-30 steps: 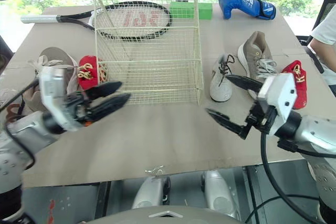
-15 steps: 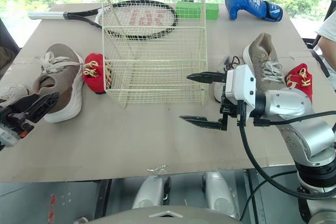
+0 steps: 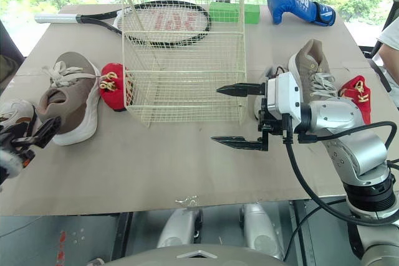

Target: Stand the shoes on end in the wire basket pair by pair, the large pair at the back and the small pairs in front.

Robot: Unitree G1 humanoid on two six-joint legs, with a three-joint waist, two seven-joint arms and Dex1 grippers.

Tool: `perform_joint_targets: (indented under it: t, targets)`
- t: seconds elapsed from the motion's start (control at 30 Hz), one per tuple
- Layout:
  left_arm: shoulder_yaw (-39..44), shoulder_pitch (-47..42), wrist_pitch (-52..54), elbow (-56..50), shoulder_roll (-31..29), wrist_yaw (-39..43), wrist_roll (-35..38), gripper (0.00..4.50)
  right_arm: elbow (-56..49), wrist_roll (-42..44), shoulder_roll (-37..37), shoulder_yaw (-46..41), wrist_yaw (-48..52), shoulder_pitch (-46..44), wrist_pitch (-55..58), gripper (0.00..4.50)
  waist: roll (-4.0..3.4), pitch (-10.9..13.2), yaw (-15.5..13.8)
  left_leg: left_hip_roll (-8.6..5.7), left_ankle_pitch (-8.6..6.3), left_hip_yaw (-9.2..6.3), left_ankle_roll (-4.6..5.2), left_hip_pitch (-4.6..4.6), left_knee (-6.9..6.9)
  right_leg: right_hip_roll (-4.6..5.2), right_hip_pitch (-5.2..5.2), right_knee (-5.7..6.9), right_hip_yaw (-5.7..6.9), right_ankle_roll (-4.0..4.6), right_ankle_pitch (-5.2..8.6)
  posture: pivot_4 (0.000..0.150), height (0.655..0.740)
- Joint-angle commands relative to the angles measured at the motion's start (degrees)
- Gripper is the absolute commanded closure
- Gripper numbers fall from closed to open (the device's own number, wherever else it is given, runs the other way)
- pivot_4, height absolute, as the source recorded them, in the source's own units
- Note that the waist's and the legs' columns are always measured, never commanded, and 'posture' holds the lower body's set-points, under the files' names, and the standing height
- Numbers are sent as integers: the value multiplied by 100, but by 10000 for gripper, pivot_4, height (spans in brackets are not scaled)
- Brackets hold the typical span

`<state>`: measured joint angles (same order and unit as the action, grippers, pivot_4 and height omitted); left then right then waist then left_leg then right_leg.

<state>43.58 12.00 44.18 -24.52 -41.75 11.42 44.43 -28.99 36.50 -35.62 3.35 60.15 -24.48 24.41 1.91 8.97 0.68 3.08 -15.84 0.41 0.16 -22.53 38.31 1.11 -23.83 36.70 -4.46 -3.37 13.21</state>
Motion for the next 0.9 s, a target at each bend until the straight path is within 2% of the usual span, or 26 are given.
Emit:
perform_joint_targets:
  t: [0.03, 0.1, 0.13, 0.23, 0.33, 0.4, 0.47, 0.63, 0.7, 0.8, 0.9]
  targets:
    - [-432, -343, -242, 329, 22, -186, -590, 0, -173, -6, -34, -44, -38, -61, -81, 635, 1, -1, 3, 1, 0, 0, 0, 0, 0, 0, 0, 1, 0, 0, 0, 1500, 7400]
    - [-449, -513, -224, 676, 118, -363, -798, 5444, -235, 5, -59, -76, -102, -64, -40, 0, -1, 0, 3, 0, 0, 0, 0, 0, -1, 0, 0, 2, 0, -5, -3, 1500, 7400]
    - [-508, -504, -306, 760, 112, -330, -951, 6418, -261, 12, -78, -100, -127, -53, -26, 0, -1, 0, -1, 0, 0, 0, 0, 1, -1, 0, 0, 2, 0, -11, -7, 1500, 7400]
    - [-583, -559, -487, 968, 202, -318, -1194, 20303, -353, 33, -119, -128, -188, 1, 20, 0, -14, -5, 1, 1, 0, -2, 0, 9, -2, 0, 4, 6, 1, -11, -7, 1500, 7400]
    - [-653, -650, -835, 1098, 317, -202, -1358, 31293, -388, 32, -139, -123, -234, 61, 16, 0, -15, -6, -1, 1, 0, -2, 0, 41, -7, -1, 28, 11, 2, 4, 2, 1500, 7400]
    - [-638, -709, -966, 1164, 398, -207, -1444, 35701, -383, 1, -140, -114, -258, 110, -29, 0, -19, -8, -3, 2, 0, 0, 1, 60, -13, -1, 43, 12, 1, 7, 4, 1500, 7400]
    - [-550, -753, -1418, 1092, 581, -368, -1687, 37611, -393, -11, -112, -105, -362, 152, 3, 0, -21, -9, -2, 2, 0, -1, 1, 66, -13, -3, 47, 14, 1, 7, 4, 1500, 7400]
    - [-242, -977, -2535, 526, 955, -543, -2003, 38352, -437, 239, -75, -81, -663, 117, 466, 0, 2, -5, 1, 3, 0, -2, 1, 56, -10, -3, 45, 13, 1, 8, 3, 1500, 7400]
    - [-72, -1106, -2745, 246, 860, -469, -1985, 38379, -381, 442, -10, -158, -735, 38, 611, 0, 43, -5, 1, 4, 0, -3, 0, 40, -8, -3, 33, 11, 2, 6, 1, 1500, 7400]
    - [25, -1452, -2758, -10, 653, -213, -1610, 38536, -211, 753, 107, -276, -786, -96, 752, 0, 49, -5, -12, 4, 0, -16, -1, -1, 1, 2, 9, 5, 16, -14, -11, 1500, 7400]
    - [-69, -1679, -2846, -160, 295, 392, -1390, 38537, -21, 957, 199, -334, -927, -278, 938, 0, 50, -4, -43, -6, 0, -37, -2, -24, 4, 14, 3, -1, 38, -15, -12, 1500, 7400]
